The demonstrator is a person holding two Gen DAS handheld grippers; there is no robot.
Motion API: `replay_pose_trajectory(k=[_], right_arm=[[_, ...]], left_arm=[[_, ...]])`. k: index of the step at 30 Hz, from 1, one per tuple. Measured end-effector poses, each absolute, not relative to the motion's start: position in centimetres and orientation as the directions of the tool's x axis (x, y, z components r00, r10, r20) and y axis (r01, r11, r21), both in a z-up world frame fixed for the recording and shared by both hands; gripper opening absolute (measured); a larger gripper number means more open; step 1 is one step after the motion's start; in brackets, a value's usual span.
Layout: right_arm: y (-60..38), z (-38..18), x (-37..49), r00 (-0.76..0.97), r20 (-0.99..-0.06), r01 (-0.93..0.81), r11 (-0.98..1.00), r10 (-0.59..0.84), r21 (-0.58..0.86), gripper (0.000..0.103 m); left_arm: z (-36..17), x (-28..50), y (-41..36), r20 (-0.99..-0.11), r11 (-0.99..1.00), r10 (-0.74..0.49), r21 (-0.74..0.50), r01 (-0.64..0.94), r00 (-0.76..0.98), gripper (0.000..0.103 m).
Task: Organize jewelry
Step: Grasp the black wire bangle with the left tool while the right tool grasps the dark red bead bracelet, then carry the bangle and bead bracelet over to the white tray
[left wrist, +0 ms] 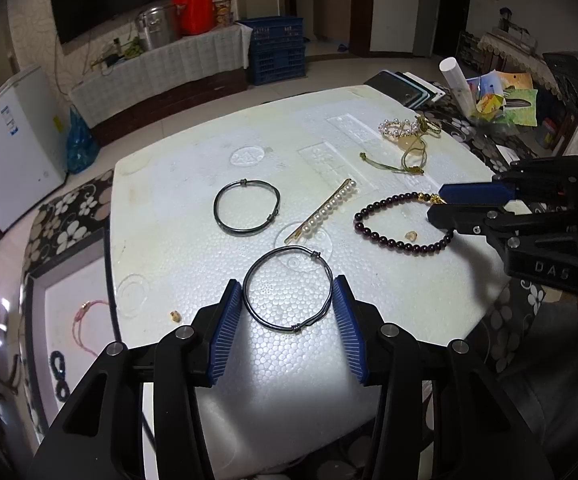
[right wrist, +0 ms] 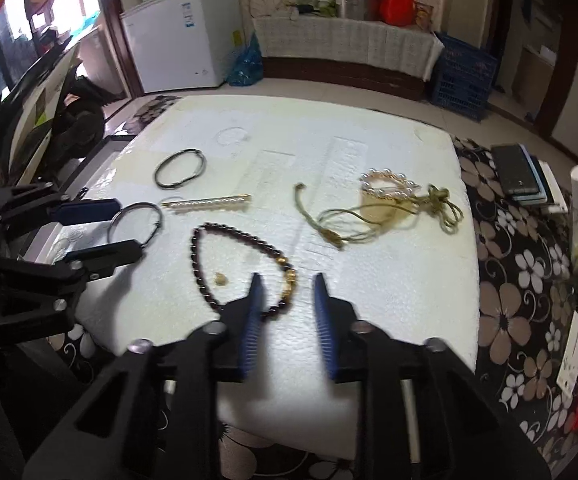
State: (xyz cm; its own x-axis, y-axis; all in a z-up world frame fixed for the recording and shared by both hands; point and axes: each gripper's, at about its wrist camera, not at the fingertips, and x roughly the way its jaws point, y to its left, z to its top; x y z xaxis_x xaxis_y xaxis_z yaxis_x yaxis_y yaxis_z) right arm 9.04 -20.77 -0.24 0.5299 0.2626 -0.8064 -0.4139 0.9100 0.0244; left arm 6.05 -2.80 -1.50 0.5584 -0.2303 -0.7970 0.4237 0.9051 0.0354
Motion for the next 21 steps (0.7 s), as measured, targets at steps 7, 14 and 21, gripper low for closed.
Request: replay_pose_trajectory(k=[7, 14, 21], right_arm=[[-21.1, -0.3, 9.5, 0.523, -0.806, -0.390, 0.919, 0.278, 0.064, 0.007], [-21.9, 1.1, 9.3, 0.559, -0.770, -0.372, 0.923, 0.308, 0.099, 0.006], [-21.9, 3.0, 8.7, 0.604, -0.720, -0.371, 0.920, 0.342, 0.126, 0.006]], left_arm=[[-1.5, 6.1, -2.8, -0.799, 0.906, -0.232, 0.031, 0.423, 0.555, 0.049], [-0.3, 5.5, -2.0, -0.782, 0.910, -0.241, 0.024, 0.415, 0.574, 0.049], [0.9, 4.8, -1.1, -0.770, 0.916, -0.245, 0.016, 0.401, 0.590, 0.049]])
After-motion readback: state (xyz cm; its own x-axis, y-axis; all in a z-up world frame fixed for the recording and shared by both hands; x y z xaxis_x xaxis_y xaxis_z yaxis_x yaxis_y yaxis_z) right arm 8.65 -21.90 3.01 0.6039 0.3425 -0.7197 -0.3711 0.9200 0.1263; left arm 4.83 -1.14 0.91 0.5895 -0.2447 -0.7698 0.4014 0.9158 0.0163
